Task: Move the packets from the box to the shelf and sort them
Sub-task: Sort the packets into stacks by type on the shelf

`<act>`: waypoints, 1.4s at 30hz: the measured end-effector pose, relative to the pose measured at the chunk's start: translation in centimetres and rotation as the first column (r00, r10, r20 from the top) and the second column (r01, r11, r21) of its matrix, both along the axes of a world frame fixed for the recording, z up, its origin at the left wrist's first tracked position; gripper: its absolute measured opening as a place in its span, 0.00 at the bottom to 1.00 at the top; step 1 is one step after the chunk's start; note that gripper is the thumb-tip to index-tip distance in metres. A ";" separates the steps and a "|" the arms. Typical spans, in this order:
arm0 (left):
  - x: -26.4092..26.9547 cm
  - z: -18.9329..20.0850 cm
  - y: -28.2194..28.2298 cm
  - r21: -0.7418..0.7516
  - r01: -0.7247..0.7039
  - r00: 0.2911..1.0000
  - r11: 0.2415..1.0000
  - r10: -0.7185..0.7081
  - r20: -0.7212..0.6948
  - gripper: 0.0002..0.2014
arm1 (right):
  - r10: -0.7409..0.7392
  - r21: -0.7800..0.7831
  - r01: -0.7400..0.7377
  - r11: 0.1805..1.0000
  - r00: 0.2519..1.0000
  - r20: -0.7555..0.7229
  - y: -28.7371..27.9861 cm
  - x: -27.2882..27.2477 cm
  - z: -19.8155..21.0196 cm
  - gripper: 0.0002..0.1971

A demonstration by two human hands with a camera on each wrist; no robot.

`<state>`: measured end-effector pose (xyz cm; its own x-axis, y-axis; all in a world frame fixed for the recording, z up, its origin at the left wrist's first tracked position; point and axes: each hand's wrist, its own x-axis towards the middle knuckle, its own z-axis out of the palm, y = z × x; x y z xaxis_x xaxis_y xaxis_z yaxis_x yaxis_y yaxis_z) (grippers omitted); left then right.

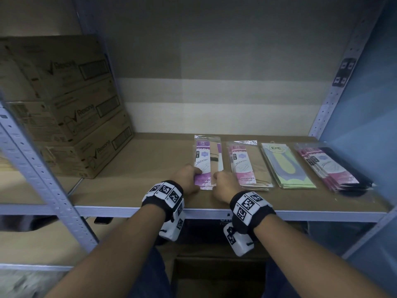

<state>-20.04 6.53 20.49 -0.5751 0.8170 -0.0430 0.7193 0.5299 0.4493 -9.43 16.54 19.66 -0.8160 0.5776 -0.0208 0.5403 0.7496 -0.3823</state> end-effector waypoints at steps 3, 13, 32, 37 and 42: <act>-0.1 -0.1 0.0 0.003 -0.001 1.000 1.000 0.001 0.008 0.26 | 0.001 -0.032 -0.001 0.999 1.000 0.007 0.2 0.1 0.0 0.17; -0.6 -0.5 -0.2 0.057 -0.046 0.994 0.997 0.040 0.097 0.28 | -0.015 -0.034 0.014 0.999 1.000 -0.024 -0.3 0.1 -0.2 0.17; -6.4 -1.2 -5.6 0.018 -0.235 0.950 0.972 0.226 0.217 0.29 | 0.132 -0.088 -0.141 0.986 0.985 -0.107 -4.6 -5.4 -0.4 0.18; -7.6 -1.5 -6.8 0.029 -0.248 0.947 0.968 0.237 0.216 0.28 | 0.155 -0.082 -0.162 0.983 0.984 -0.085 -5.7 -7.0 -0.8 0.20; -8.1 -1.8 -6.9 0.031 -0.262 0.944 0.965 0.249 0.218 0.27 | 0.159 -0.074 -0.165 0.983 0.983 -0.087 -6.0 -7.4 -0.8 0.20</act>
